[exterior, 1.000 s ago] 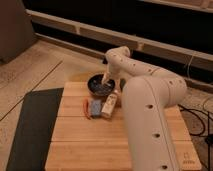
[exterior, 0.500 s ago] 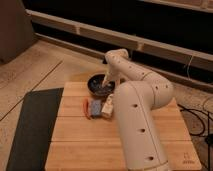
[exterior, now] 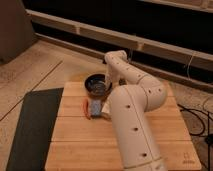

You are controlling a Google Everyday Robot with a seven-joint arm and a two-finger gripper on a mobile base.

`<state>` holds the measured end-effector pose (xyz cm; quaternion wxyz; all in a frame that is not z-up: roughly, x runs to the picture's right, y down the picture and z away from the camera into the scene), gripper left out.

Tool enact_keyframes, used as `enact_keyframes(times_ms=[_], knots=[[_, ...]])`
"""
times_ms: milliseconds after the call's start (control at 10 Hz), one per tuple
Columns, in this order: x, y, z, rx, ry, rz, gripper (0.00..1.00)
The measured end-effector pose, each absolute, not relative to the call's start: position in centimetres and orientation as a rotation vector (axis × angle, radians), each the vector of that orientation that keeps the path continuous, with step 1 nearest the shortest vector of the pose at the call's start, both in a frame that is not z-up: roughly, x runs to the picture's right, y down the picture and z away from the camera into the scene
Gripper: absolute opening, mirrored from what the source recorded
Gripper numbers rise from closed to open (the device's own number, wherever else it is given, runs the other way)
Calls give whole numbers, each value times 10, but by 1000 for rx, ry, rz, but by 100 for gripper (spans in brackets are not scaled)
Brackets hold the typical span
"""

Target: Pick up the ceramic bowl

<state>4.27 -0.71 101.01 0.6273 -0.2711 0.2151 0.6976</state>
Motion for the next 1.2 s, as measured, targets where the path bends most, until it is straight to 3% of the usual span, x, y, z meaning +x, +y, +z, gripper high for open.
enact_keyframes(times_ms=[200, 700, 1200], knots=[[45, -12, 1009, -611, 495, 1619, 0], [44, -71, 983, -500, 387, 1626, 0], [20, -139, 913, -359, 203, 1565, 0]])
